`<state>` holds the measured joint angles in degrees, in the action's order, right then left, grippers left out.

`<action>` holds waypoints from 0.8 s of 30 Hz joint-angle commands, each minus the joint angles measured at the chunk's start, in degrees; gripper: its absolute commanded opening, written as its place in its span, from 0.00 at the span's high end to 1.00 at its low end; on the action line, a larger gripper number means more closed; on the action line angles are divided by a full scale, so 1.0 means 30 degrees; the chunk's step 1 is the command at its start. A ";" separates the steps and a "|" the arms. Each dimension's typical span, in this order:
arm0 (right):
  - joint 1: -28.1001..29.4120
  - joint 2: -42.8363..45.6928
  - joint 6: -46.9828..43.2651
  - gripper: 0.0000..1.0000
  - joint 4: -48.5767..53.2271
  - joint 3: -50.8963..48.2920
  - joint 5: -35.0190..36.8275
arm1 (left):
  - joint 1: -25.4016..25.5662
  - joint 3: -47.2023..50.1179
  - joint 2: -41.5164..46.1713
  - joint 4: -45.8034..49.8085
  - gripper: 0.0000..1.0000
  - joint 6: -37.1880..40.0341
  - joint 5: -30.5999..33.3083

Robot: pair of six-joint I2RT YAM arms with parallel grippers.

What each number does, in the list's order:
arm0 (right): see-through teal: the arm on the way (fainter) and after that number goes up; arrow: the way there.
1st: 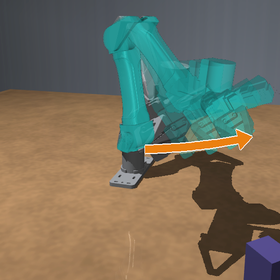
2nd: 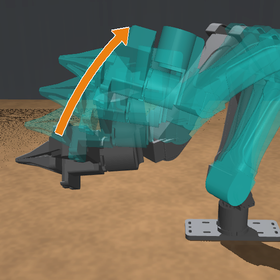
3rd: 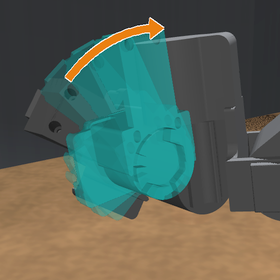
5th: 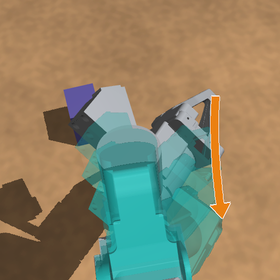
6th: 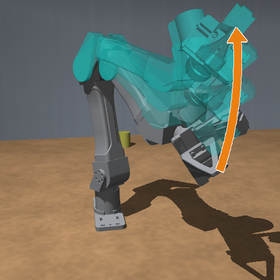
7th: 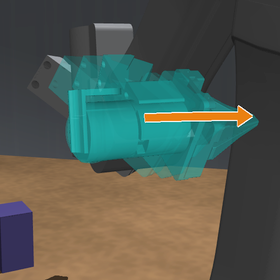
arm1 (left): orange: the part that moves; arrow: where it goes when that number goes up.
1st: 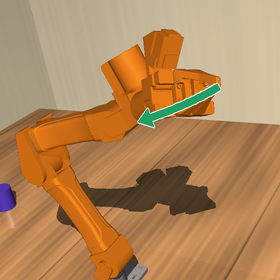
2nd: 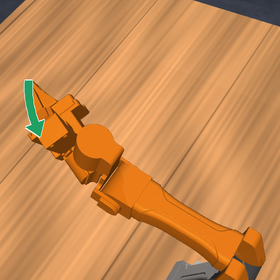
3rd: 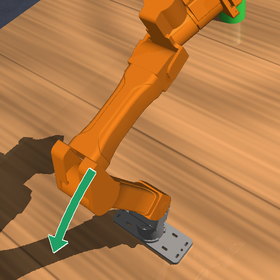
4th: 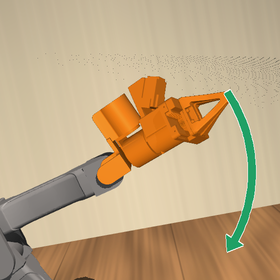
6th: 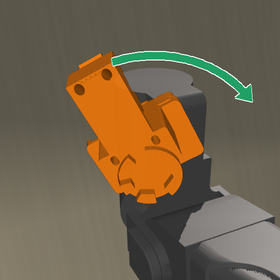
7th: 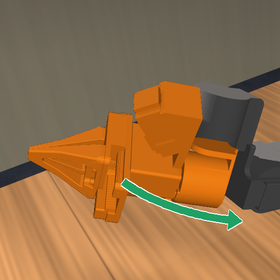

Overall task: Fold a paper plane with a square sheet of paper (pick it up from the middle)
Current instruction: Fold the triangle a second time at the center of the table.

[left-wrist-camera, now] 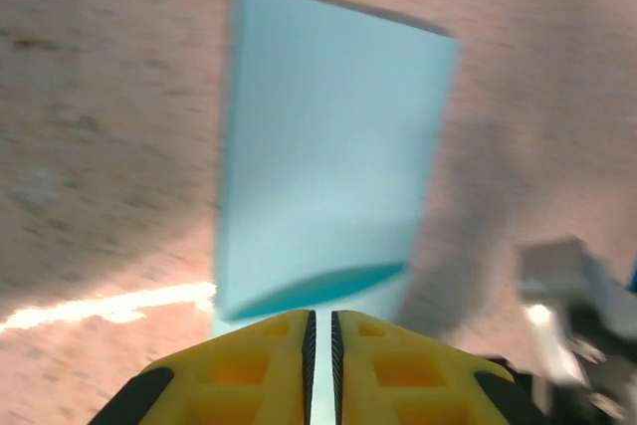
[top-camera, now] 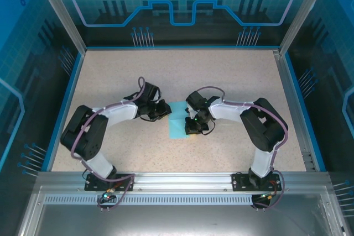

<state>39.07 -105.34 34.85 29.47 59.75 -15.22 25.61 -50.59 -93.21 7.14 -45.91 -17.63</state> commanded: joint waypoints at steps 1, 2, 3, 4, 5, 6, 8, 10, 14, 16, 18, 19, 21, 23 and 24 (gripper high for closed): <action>0.0234 -0.1944 -0.0111 0.91 0.1779 -0.1423 0.3247 | 0.1105 0.0447 0.0872 -0.0243 0.84 0.0396 -0.0580; 0.0247 -0.1918 -0.0103 0.91 0.1777 -0.1462 0.3235 | 0.1306 0.0632 0.0806 -0.0487 0.84 0.0129 -0.0657; 0.0248 -0.1952 -0.0103 0.92 0.1748 -0.1509 0.3245 | 0.1482 0.0892 0.0675 -0.0929 0.84 -0.0198 -0.0870; 0.0248 -0.1970 -0.0103 0.92 0.1726 -0.1514 0.3229 | 0.1594 0.1072 0.0478 -0.1363 0.84 -0.0464 -0.1088; 0.0223 -0.1989 -0.0074 0.92 0.1675 -0.1536 0.3206 | 0.1723 0.1192 0.0122 -0.1742 0.84 -0.0681 -0.1316; 0.0234 -0.1997 -0.0047 0.92 0.1619 -0.1536 0.3150 | 0.1823 0.1202 -0.0225 -0.1981 0.85 -0.0787 -0.1493; 0.0244 -0.2030 -0.0019 0.92 0.1519 -0.1552 0.3081 | 0.1923 0.1180 -0.0799 -0.2432 0.85 -0.0957 -0.1750; 0.0248 -0.2034 0.0014 0.92 0.1440 -0.1601 0.3081 | 0.1938 0.1107 -0.1136 -0.2682 0.85 -0.0995 -0.1778; 0.0256 -0.1955 0.0072 0.92 0.1309 -0.1686 0.3022 | 0.1931 0.0641 -0.1556 -0.2318 0.85 -0.0565 -0.1368; 0.0247 -0.1920 0.0072 0.92 0.1311 -0.1692 0.3023 | 0.1894 0.0296 -0.1874 -0.1784 0.85 -0.0086 -0.1080; 0.0245 -0.1851 0.0072 0.92 0.1279 -0.1696 0.3009 | 0.1814 0.0098 -0.2111 -0.1249 0.85 0.0310 -0.0490; 0.0248 -0.1805 0.0065 0.92 0.1257 -0.1712 0.3023 | 0.1766 0.0062 -0.2154 -0.1083 0.86 0.0415 -0.0297; 0.0233 -0.1644 0.0018 0.92 0.1203 -0.1709 0.3002 | 0.1610 0.0076 -0.2318 -0.0869 0.86 0.0658 0.0085; 0.0203 -0.1527 -0.0041 0.92 0.1118 -0.1663 0.2881 | 0.1445 0.0112 -0.2550 -0.0705 0.86 0.0780 0.0366; 0.0218 -0.1436 -0.0067 0.92 0.1060 -0.1607 0.2809 | 0.1391 0.0152 -0.2667 -0.0680 0.86 0.0844 0.0494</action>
<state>39.07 -104.73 34.89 28.47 59.13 -15.25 30.57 -49.06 -99.85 2.76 -45.89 -18.59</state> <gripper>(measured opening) 0.084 0.143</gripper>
